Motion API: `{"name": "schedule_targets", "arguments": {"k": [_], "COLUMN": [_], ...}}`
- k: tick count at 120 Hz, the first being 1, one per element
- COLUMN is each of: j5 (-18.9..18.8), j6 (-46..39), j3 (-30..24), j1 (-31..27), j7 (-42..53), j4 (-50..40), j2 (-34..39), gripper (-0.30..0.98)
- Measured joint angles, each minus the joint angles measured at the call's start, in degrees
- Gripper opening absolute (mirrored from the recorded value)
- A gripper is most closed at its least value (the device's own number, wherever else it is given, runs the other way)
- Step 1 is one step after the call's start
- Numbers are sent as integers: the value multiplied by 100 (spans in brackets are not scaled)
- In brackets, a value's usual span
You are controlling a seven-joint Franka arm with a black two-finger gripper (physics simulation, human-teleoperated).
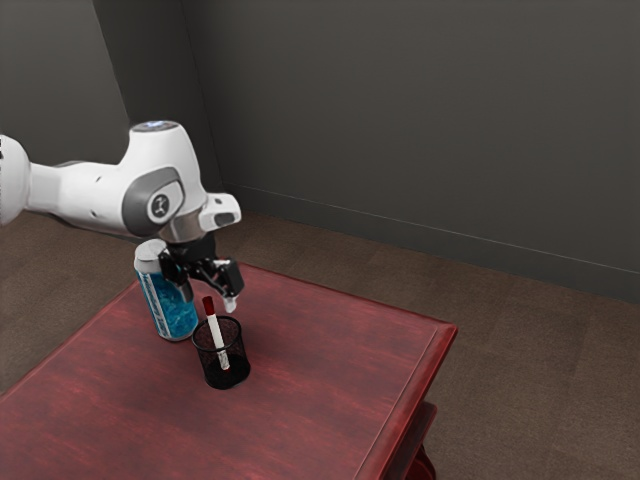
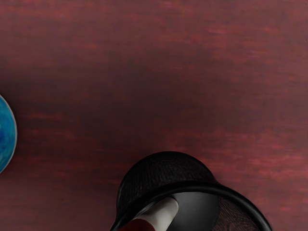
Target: Take the marker out of the pen holder and place it to the left of the pen holder.
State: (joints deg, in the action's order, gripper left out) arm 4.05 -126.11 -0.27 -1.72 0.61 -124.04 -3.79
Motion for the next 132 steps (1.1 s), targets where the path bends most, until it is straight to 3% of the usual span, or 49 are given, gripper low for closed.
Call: {"name": "schedule_targets", "arguments": {"k": [52, 97, 132], "j5": [31, -4, -71], "j6": [-92, -104, -115], "j3": [8, 9, 6], "j1": [-9, -12, 10], "j7": [121, 176, 128], "j4": [0, 18, 12], "j2": [-141, -142, -104], "gripper": [68, 9, -4]}}
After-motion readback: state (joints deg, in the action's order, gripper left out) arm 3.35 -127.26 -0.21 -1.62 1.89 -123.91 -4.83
